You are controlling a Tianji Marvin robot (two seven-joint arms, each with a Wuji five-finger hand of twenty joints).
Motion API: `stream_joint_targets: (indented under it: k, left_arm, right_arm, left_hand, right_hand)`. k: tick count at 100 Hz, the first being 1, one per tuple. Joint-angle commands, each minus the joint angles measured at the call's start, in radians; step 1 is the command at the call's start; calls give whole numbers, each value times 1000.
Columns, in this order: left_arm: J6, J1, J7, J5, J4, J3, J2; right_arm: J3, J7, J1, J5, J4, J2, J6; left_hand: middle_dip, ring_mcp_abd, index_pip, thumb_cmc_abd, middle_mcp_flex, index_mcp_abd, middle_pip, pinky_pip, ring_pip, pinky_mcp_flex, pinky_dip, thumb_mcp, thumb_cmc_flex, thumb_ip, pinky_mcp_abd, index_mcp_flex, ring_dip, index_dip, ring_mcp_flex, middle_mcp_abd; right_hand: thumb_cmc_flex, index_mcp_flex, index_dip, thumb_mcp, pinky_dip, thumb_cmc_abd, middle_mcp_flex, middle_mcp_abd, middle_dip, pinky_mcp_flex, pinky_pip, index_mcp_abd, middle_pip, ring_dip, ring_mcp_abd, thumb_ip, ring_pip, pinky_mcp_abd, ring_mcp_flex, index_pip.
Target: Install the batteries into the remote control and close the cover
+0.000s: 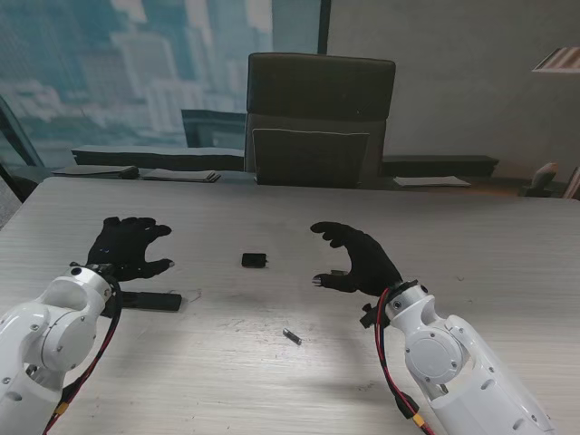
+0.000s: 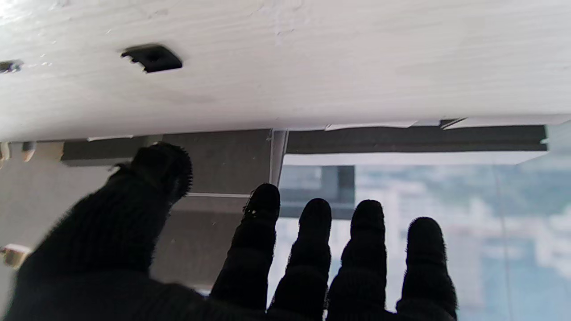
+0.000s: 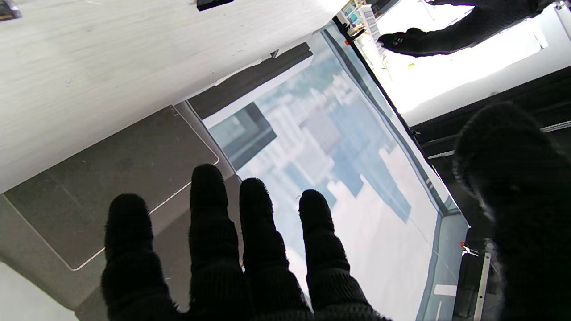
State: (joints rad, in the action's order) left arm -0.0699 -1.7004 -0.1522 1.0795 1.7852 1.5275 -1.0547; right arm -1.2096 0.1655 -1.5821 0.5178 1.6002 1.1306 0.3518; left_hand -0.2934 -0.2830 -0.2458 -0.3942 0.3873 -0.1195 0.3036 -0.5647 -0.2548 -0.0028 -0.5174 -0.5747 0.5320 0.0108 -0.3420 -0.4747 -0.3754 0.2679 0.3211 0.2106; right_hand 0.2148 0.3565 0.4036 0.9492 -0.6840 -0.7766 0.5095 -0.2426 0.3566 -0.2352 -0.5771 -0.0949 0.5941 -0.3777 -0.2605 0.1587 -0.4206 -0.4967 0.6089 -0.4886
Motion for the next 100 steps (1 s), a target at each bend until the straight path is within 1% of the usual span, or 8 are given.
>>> stream_joint_targets:
  k: [1,14,31,51,61,70,79,100]
  left_arm:
    - [3,4,-18,4,-22,9,12]
    - [-11,3,7,29,-57,8,15]
    - [-36,-13,-50,124,-62,23,28]
    - [-49,-22,-134,240,-71,28,42]
    - [-45,-19,-135,272,-94,17,45]
    - [-39,-14,-115,298,-120,2,47]
    - [-28,-8,-102,335,-140,-12,50]
    - [-7,10,-95,387,-170,-36,55]
  right_arm:
    - [7,-12,0,1,-5,6,-13]
    - [19,-14,6,-5,-10,7,-36]
    - [26,-12,11,6,-16,6,-52]
    - [33,-14,18,12,-24,6,-73]
    - [40,-17,29,6,-36,7,-80]
    - [48,-21,39,-3,-49,8,-85]
    - [54,-21,48,-10,-60,9,-89]
    - [56,-11,52,-11,-68,12,-86]
  left_hand:
    - [-19,19,-32,-35,-6,0,20,-33,-19,-18,11,-63,-36,22,1,-9,-16,12,-17,-18]
    - [-25,24,-79,-66,7,2,49,-67,-38,-15,23,-137,-42,26,0,-15,-19,12,-10,-28]
    - [-22,37,-139,-89,7,31,65,-91,-41,-14,43,-210,-35,18,5,-11,-10,19,-14,-43]
    - [-10,48,-174,-103,-73,87,53,-90,-29,-36,68,-214,-55,22,17,85,1,30,-57,-45]
    - [-9,53,-206,-111,-88,107,60,-97,-32,-38,74,-229,-62,17,20,118,1,42,-63,-51]
    - [-10,53,-211,-125,-97,130,64,-103,-36,-40,74,-225,-80,24,20,142,-1,44,-64,-55]
    - [-10,54,-189,-128,-109,125,67,-107,-39,-43,75,-213,-106,37,21,194,-2,34,-68,-58]
    - [-6,56,-106,-130,-145,107,69,-111,-42,-54,84,-190,-139,66,24,265,-3,-19,-81,-62]
  right_hand:
    - [-1,8,-12,-21,-21,15,13,20,11,-4,24,16,15,-11,15,-7,-7,0,2,-18]
    - [1,14,-13,-22,-25,16,14,19,11,-3,27,17,17,-11,15,-7,-10,1,-1,-22]
    - [3,23,-15,-26,-30,21,17,16,10,-4,30,21,17,-10,14,-8,-11,3,-3,-25]
    - [7,30,-16,-31,-34,23,25,13,10,-6,35,22,16,-9,11,-9,-12,2,0,-25]
    - [8,33,-17,-32,-37,22,25,12,10,-6,38,21,16,-8,11,-10,-11,1,-1,-24]
    - [7,33,-18,-34,-39,26,26,12,10,-7,39,21,16,-9,9,-10,-13,1,0,-24]
    - [6,34,-18,-36,-41,30,26,12,11,-9,40,22,17,-9,9,-10,-14,1,0,-24]
    - [6,38,-17,-38,-46,32,31,9,12,-13,42,19,22,-11,8,-11,-22,0,7,-28]
